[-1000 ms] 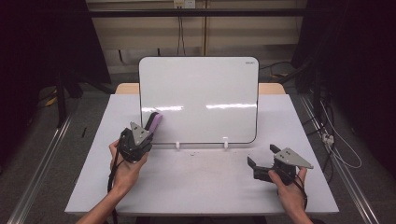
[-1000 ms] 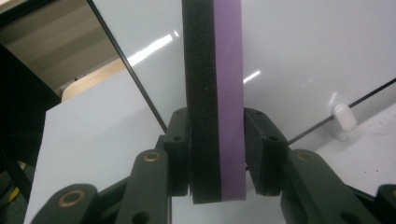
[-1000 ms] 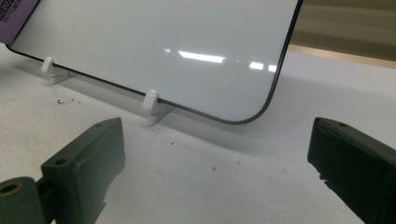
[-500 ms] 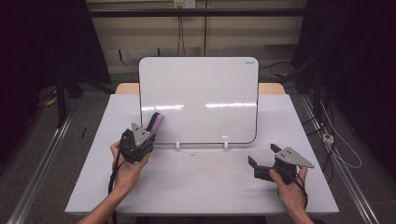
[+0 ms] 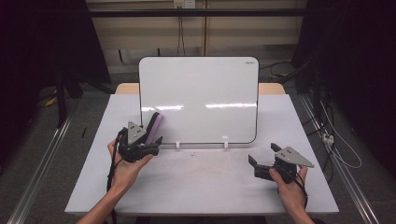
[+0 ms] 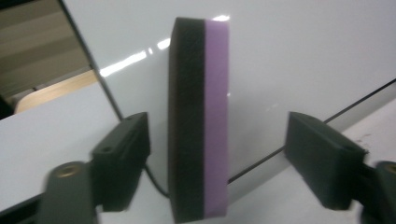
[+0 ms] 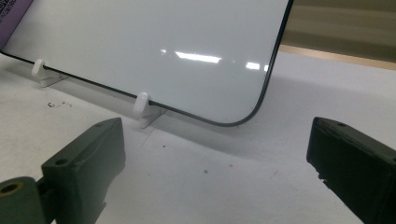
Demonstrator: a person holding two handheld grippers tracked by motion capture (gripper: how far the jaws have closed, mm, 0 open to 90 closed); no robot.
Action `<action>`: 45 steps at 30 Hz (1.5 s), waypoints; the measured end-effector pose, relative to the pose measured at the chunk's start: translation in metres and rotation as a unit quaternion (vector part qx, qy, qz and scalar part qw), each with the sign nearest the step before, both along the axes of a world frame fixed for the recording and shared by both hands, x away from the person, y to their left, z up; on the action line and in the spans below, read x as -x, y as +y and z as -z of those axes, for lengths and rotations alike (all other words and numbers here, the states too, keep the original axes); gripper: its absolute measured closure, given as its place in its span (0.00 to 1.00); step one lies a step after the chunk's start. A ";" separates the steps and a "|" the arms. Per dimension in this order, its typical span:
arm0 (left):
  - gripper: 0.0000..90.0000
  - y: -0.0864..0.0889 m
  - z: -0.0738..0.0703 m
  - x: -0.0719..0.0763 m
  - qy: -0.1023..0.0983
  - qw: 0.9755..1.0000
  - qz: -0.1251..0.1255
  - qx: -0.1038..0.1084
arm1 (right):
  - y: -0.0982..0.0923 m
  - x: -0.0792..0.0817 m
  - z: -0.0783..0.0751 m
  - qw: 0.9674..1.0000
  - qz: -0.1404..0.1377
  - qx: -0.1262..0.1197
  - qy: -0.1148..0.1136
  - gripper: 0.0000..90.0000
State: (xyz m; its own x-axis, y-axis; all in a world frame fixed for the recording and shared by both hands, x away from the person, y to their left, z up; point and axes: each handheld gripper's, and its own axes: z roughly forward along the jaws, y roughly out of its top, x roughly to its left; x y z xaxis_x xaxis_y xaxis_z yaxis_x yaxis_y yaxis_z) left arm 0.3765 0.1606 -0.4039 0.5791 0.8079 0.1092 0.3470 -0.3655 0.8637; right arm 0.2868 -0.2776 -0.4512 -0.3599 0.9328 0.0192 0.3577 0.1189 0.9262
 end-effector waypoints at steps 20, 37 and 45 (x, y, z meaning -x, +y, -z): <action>0.05 0.021 -0.005 0.018 0.026 0.995 0.024 0.092 | -0.002 0.002 -0.001 1.000 0.003 0.000 -0.002 0.05; 0.07 0.041 0.006 0.046 0.026 0.998 -0.008 0.057 | -0.005 0.005 0.000 1.000 0.006 0.001 0.001 0.05; 0.07 0.045 0.019 0.057 0.030 0.998 -0.009 0.052 | -0.006 0.007 0.001 1.000 0.005 -0.001 0.003 0.05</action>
State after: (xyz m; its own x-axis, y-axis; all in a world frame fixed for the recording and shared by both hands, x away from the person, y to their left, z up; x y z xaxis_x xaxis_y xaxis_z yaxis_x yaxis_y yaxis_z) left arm 0.3191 0.2058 -0.4234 0.5672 0.8235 -0.0113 0.4055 -0.2673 0.8741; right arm 0.2793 -0.2839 -0.4517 -0.3496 0.9366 0.0231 0.3651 0.1134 0.9240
